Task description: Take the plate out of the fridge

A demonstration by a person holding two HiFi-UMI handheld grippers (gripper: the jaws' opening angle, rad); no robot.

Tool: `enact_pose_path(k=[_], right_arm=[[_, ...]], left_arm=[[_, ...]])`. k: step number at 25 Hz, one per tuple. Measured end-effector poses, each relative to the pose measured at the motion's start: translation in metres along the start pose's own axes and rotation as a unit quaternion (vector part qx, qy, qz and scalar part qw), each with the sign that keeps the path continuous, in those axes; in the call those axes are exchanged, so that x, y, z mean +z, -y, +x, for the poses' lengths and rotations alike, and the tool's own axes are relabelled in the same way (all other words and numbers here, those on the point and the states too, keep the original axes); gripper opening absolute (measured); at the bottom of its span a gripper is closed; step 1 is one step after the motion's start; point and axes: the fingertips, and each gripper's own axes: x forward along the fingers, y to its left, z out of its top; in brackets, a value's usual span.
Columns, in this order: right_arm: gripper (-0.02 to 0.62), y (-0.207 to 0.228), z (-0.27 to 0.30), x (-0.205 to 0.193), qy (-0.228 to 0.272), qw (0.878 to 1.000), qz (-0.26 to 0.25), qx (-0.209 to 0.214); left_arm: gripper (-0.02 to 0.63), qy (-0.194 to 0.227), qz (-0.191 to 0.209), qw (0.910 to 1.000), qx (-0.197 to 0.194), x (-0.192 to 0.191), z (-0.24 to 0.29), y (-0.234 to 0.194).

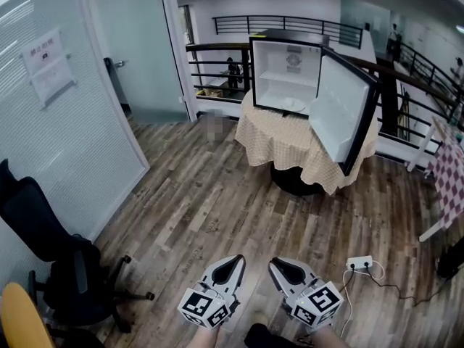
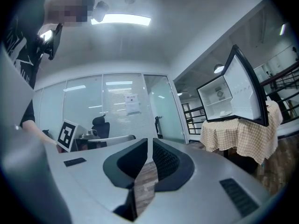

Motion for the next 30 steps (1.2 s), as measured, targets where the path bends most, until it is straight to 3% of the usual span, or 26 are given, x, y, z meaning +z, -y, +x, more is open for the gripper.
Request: enact_pose_path(k=[14, 30], right_arm=[[0.052, 0.067, 0.044, 0.009, 0.008, 1.000, 0.003, -0.017], [0.052, 0.085, 0.069, 0.018, 0.016, 1.000, 0.004, -0.021]], left_arm=[[0.009, -0.004, 0.011, 0.9995, -0.029, -0.002, 0.085, -0.028], [0.009, -0.008, 0.012, 0.9992, -0.037, 0.002, 0.112, -0.045]])
